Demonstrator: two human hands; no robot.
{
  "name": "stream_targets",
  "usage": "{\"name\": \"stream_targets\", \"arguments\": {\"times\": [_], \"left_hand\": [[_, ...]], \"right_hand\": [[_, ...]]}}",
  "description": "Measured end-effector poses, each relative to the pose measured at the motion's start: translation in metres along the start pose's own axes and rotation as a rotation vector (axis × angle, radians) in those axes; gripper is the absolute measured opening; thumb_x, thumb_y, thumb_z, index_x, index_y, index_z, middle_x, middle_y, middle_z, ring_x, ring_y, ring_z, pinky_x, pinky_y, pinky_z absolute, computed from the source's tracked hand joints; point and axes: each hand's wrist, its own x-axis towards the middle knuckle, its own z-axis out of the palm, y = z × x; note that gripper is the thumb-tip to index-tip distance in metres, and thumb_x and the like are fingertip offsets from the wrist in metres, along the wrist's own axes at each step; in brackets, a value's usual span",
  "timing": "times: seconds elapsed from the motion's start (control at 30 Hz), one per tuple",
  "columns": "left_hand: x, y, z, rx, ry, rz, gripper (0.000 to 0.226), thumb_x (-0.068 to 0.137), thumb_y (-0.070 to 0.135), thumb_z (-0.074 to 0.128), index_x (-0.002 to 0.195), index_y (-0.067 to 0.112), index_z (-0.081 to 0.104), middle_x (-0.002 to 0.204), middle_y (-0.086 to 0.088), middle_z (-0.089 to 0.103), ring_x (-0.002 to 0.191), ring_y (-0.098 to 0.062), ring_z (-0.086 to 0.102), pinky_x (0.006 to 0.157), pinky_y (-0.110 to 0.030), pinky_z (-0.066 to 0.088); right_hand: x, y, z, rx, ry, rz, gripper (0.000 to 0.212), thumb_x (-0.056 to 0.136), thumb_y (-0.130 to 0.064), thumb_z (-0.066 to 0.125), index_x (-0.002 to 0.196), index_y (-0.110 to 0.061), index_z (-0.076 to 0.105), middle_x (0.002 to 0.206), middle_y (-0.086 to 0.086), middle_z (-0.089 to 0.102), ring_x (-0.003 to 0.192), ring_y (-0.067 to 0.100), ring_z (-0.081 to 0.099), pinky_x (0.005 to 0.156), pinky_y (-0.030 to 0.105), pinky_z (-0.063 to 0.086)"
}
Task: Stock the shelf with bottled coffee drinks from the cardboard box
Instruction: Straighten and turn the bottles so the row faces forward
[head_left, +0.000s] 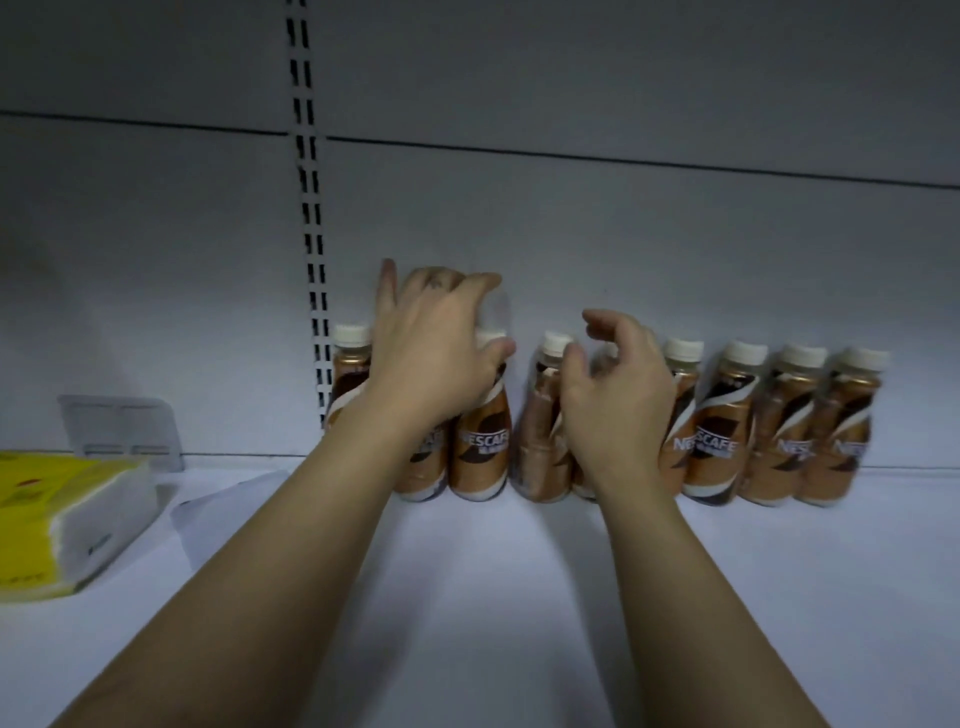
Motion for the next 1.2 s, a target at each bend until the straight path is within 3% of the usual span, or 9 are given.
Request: {"name": "stream_targets", "arguments": {"times": [0.13, 0.33, 0.47, 0.63, 0.7, 0.8, 0.9, 1.03, 1.2], "left_hand": [[0.019, 0.008, -0.002, -0.094, -0.154, 0.005, 0.045, 0.081, 0.045, 0.066, 0.123, 0.032, 0.056, 0.117, 0.002, 0.063, 0.108, -0.022, 0.055, 0.097, -0.043, 0.040], [0.024, -0.004, 0.005, -0.166, -0.395, -0.028, 0.033, 0.080, 0.047, 0.068, 0.107, 0.030, 0.060, 0.103, 0.003, 0.064, 0.089, -0.019, 0.058, 0.080, -0.039, 0.050], [0.017, -0.008, 0.016, -0.056, -0.246, 0.086, 0.031, 0.084, 0.054, 0.057, 0.106, 0.031, 0.059, 0.098, 0.004, 0.065, 0.089, -0.020, 0.057, 0.089, -0.040, 0.040], [0.010, -0.009, 0.024, -0.012, -0.105, 0.163, 0.033, 0.087, 0.052, 0.048, 0.107, 0.028, 0.059, 0.093, 0.002, 0.066, 0.085, -0.021, 0.058, 0.090, -0.040, 0.032], [0.002, -0.009, 0.027, 0.010, -0.052, 0.167, 0.037, 0.088, 0.053, 0.045, 0.110, 0.027, 0.060, 0.096, -0.001, 0.066, 0.089, -0.024, 0.058, 0.090, -0.041, 0.031], [-0.013, -0.007, 0.032, 0.039, 0.027, 0.144, 0.044, 0.090, 0.051, 0.045, 0.123, 0.025, 0.057, 0.111, -0.007, 0.064, 0.103, -0.027, 0.055, 0.099, -0.043, 0.027], [-0.023, -0.009, 0.034, 0.072, 0.027, 0.150, 0.062, 0.083, 0.058, 0.052, 0.132, 0.021, 0.048, 0.122, -0.009, 0.058, 0.118, -0.029, 0.048, 0.112, -0.048, 0.013], [-0.033, -0.016, 0.032, 0.084, -0.001, 0.133, 0.084, 0.072, 0.066, 0.053, 0.140, 0.019, 0.037, 0.132, -0.011, 0.048, 0.130, -0.031, 0.034, 0.113, -0.058, 0.006], [-0.051, -0.025, 0.039, 0.091, -0.010, 0.122, 0.105, 0.067, 0.072, 0.058, 0.147, 0.015, 0.023, 0.151, -0.014, 0.026, 0.143, -0.032, 0.008, 0.113, -0.058, 0.002]], "right_hand": [[0.002, 0.009, 0.001, -0.087, -0.152, 0.090, 0.041, 0.088, -0.033, 0.066, 0.126, -0.022, 0.057, 0.112, -0.003, 0.066, 0.102, 0.014, 0.061, 0.085, 0.030, 0.049], [0.001, 0.014, 0.009, -0.235, -0.223, 0.083, 0.042, 0.078, -0.045, 0.073, 0.110, -0.021, 0.061, 0.103, 0.000, 0.067, 0.097, 0.022, 0.061, 0.075, 0.031, 0.045], [-0.004, 0.014, 0.016, -0.271, -0.221, 0.105, 0.040, 0.082, -0.039, 0.070, 0.115, -0.021, 0.057, 0.108, 0.000, 0.065, 0.100, 0.022, 0.060, 0.076, 0.033, 0.045], [0.001, 0.018, 0.012, -0.047, -0.379, 0.077, 0.026, 0.090, -0.018, 0.059, 0.116, -0.022, 0.059, 0.089, -0.009, 0.058, 0.082, 0.010, 0.056, 0.064, 0.018, 0.040], [0.004, 0.018, 0.009, -0.036, -0.396, 0.081, 0.027, 0.090, -0.017, 0.061, 0.117, -0.022, 0.060, 0.089, -0.010, 0.057, 0.085, 0.010, 0.055, 0.063, 0.013, 0.035], [0.005, 0.017, 0.008, -0.068, -0.370, 0.101, 0.035, 0.087, -0.023, 0.068, 0.121, -0.019, 0.062, 0.104, -0.004, 0.066, 0.098, 0.017, 0.062, 0.078, 0.024, 0.047], [0.003, 0.014, 0.011, -0.042, -0.368, 0.146, 0.042, 0.084, -0.027, 0.072, 0.123, -0.019, 0.059, 0.109, 0.001, 0.069, 0.093, 0.024, 0.068, 0.084, 0.044, 0.056], [0.003, 0.014, 0.012, -0.036, -0.334, 0.168, 0.041, 0.082, -0.028, 0.074, 0.119, -0.019, 0.060, 0.099, -0.001, 0.069, 0.085, 0.024, 0.069, 0.078, 0.046, 0.057], [-0.002, 0.016, 0.017, -0.007, -0.242, 0.173, 0.036, 0.081, -0.027, 0.076, 0.113, -0.020, 0.060, 0.096, -0.009, 0.064, 0.086, 0.016, 0.067, 0.079, 0.043, 0.057]]}}
